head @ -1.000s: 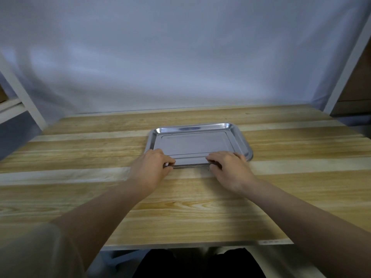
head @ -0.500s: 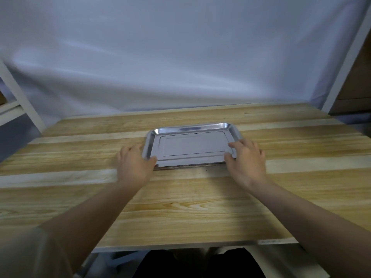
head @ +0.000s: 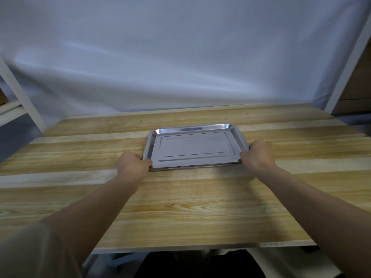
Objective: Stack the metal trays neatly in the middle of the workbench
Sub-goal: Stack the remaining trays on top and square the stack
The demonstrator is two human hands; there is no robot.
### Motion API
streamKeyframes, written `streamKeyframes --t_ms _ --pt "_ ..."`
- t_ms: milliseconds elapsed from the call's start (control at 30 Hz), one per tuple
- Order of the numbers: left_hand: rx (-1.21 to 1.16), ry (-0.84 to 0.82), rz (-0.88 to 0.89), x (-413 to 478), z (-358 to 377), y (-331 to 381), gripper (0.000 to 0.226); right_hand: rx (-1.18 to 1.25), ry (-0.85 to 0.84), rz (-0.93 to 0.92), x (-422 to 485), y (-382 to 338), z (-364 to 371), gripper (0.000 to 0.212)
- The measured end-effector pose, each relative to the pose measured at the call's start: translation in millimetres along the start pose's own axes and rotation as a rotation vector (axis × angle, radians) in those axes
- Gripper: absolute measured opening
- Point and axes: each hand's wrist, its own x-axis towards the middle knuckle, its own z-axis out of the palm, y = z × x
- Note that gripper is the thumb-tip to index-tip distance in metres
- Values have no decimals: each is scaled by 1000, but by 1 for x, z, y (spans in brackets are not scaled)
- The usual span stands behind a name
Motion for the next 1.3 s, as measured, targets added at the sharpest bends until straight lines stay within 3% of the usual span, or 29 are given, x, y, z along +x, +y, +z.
streamKeyframes --t_ms 300,567,700,800,967,1300 --pt "-43 40 -24 2 2 4 18 20 32 26 5 -5 -3 17" --pt "-214 76 -125 6 3 6 15 401 75 -5 -3 -26 -23 15" --pt "-334 96 -81 3 2 10 9 476 149 -69 -8 -35 -32 12" --pt "-379 126 -51 7 -1 14 16 473 176 -120 -9 -35 -32 9" --pt "-325 97 -76 7 -1 16 22 387 100 -42 -2 -22 -24 10" --pt "-197 85 -64 7 5 7 16 160 35 48 8 0 -9 14"
